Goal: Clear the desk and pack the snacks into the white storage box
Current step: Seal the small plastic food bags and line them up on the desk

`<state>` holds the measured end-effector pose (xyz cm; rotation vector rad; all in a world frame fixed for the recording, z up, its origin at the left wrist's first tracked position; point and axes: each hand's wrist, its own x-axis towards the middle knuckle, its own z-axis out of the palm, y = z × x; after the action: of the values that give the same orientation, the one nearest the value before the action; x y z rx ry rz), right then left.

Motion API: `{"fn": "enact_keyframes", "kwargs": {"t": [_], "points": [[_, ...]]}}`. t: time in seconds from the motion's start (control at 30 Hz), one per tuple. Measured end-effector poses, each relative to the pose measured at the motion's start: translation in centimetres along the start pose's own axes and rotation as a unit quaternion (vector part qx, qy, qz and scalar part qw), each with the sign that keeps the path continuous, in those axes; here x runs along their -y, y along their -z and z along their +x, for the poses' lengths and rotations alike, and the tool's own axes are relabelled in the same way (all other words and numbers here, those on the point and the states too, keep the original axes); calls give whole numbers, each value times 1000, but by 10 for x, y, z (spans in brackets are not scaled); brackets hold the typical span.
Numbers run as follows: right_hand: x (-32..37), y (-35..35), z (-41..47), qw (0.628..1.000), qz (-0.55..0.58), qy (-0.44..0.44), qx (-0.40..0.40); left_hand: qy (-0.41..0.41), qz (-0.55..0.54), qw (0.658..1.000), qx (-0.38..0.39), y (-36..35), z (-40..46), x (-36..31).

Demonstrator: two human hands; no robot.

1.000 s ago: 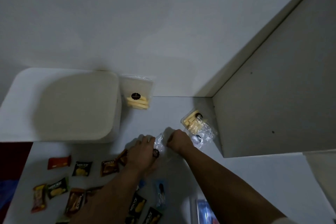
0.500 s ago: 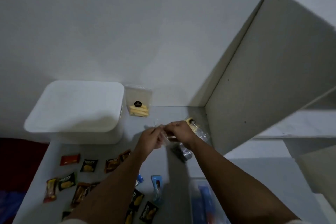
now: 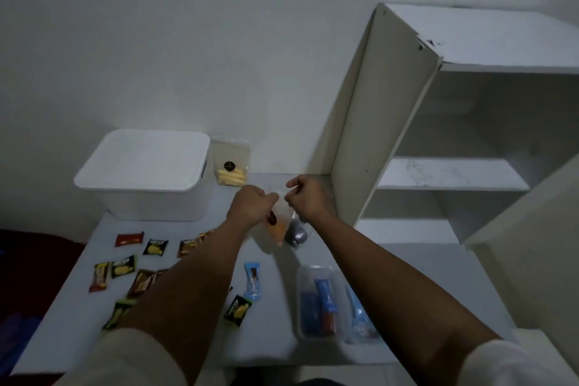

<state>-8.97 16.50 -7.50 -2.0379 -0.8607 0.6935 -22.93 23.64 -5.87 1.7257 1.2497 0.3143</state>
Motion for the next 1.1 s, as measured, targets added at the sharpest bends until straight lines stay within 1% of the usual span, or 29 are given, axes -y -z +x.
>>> {"fn": "enact_keyframes", "kwargs": {"t": [0.03, 0.1, 0.2, 0.23, 0.3, 0.37, 0.47, 0.53, 0.63, 0.77, 0.87, 1.0, 1.1], "points": [[-2, -1, -2, 999, -33, 4, -13, 4, 21, 1000, -7, 3, -10, 5], [-2, -4, -8, 998, -56, 23, 4, 16, 41, 999, -16, 7, -31, 16], [13, -11, -18, 989, -89, 74, 94, 17, 39, 998, -56, 17, -56, 29], [20, -13, -21, 984, -92, 87, 125, 11, 25, 996, -82, 21, -61, 33], [37, -12, -26, 973, -94, 111, 180, -4, -44, 992, -119, 34, -68, 40], [52, -9, -30, 966, -89, 123, 211, -23, -102, 987, -120, 48, -71, 46], [73, -6, -39, 960, -69, 113, 246, -69, -98, 988, -99, 63, -76, 53], [82, -9, -43, 957, -55, 103, 267, -105, -93, 985, -101, 72, -79, 55], [93, -16, -52, 962, 9, 88, 257, -123, -124, 980, -99, 88, -82, 54], [97, -28, -68, 961, 104, 75, 246, -87, -223, 963, -121, 112, -89, 59], [93, -44, -78, 958, 146, 75, 235, -80, -273, 952, -116, 128, -93, 69], [101, -73, -92, 963, 162, 82, 201, -76, -307, 944, -94, 147, -98, 87], [108, -93, -102, 967, 161, 87, 179, -82, -300, 948, -72, 157, -102, 97]]}}
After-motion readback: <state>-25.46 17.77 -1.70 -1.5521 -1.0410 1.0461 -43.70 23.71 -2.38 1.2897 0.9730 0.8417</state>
